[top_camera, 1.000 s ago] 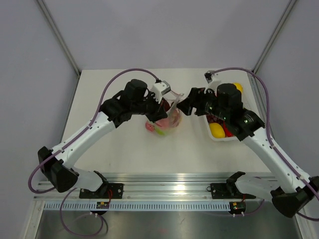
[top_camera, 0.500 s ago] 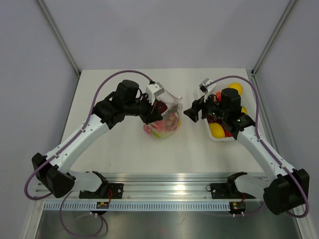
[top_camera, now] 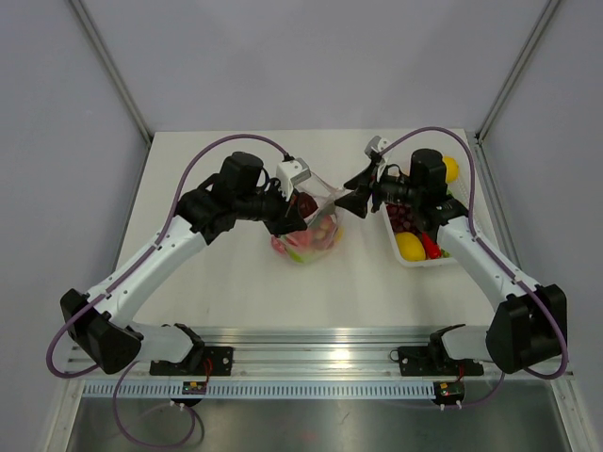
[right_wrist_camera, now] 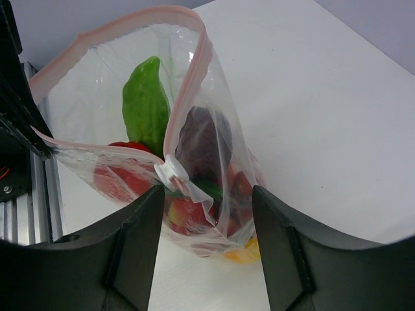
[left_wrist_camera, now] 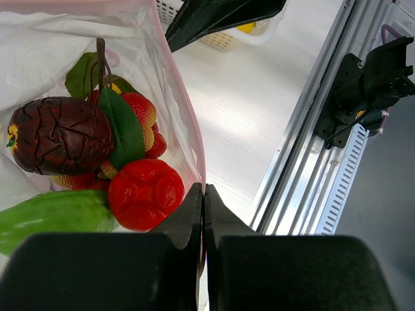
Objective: Place the food in the zip-top bag and seal the zipper
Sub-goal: Zip the zipper food storage bag at the center of the board.
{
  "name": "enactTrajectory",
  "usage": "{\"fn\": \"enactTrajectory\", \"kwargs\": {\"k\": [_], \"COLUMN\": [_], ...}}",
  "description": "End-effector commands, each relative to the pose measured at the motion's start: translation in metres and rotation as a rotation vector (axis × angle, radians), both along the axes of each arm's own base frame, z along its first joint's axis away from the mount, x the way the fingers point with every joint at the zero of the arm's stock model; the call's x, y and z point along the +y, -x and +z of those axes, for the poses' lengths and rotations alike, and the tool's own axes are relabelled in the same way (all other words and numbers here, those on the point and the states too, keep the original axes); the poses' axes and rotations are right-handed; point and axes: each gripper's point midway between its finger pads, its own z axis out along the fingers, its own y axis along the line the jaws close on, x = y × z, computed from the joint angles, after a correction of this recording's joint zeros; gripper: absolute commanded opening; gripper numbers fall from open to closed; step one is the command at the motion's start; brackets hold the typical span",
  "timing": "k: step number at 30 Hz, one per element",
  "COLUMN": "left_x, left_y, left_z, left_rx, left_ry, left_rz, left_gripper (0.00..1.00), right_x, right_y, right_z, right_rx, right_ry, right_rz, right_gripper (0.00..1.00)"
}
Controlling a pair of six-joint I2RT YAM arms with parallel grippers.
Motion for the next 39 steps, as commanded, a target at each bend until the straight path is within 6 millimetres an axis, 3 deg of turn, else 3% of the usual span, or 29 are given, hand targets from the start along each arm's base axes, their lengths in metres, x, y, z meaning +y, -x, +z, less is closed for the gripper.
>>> {"fn": "enactTrajectory", "kwargs": {"k": [1,9,10,16,19,20,22,24,27,28,29,33,34,39], "left_x": [-0.005,-0.006,-0.006,-0.008,-0.006,-0.003,0.002,0.006,0.013,0.013,0.013,0.002,-0.006,-0.033], "left_y": [0.001,0.001,0.0,0.0,-0.004,-0.005,-0.01,-0.015,-0.026,-0.028,-0.03,-0.042,-0.041,-0.026], "left_z": [0.023,0.019,0.018,0.028,0.036,0.036,0.046,0.056,0.089,0.087,0.1,0.119,0.122,0.121], "left_rx": [-0.054,-0.05,-0.044,-0.052,-0.071,-0.068,-0.101,-0.14,-0.24,-0.242,-0.274,-0.375,-0.384,-0.486], "left_ry": [0.056,0.05,0.048,0.064,0.06,0.041,0.017,0.004,0.01,0.003,0.018,0.048,0.073,0.171], "left_rz": [-0.044,-0.053,-0.054,-0.056,-0.045,-0.027,-0.005,0.017,0.067,0.07,0.071,0.032,-0.014,-0.252], "left_gripper": [0.0,0.0,0.0,0.0,0.0,0.15,0.29,0.62,0.78,0.78,0.78,0.7,0.64,0.64], "right_x": [0.006,0.01,0.011,0.014,0.014,0.014,0.014,0.013,0.011,0.01,0.009,0.008,0.007,0.005], "right_y": [-0.003,0.0,0.001,0.005,0.008,0.009,0.011,0.016,0.024,0.025,0.027,0.034,0.035,0.039], "right_z": [0.042,0.043,0.044,0.041,0.045,0.049,0.053,0.054,0.06,0.06,0.061,0.058,0.06,0.059], "right_rx": [-0.121,-0.09,-0.09,-0.06,-0.065,-0.072,-0.085,-0.084,-0.1,-0.106,-0.102,-0.094,-0.102,-0.087], "right_ry": [-0.054,-0.069,-0.073,-0.069,-0.08,-0.089,-0.1,-0.112,-0.128,-0.129,-0.134,-0.143,-0.148,-0.159], "right_rz": [0.042,0.077,0.085,0.114,0.121,0.12,0.123,0.123,0.118,0.117,0.115,0.113,0.107,0.097], "right_gripper": [0.63,0.43,0.33,0.0,0.0,0.0,0.0,0.0,0.0,0.0,0.0,0.0,0.0,0.0]}}
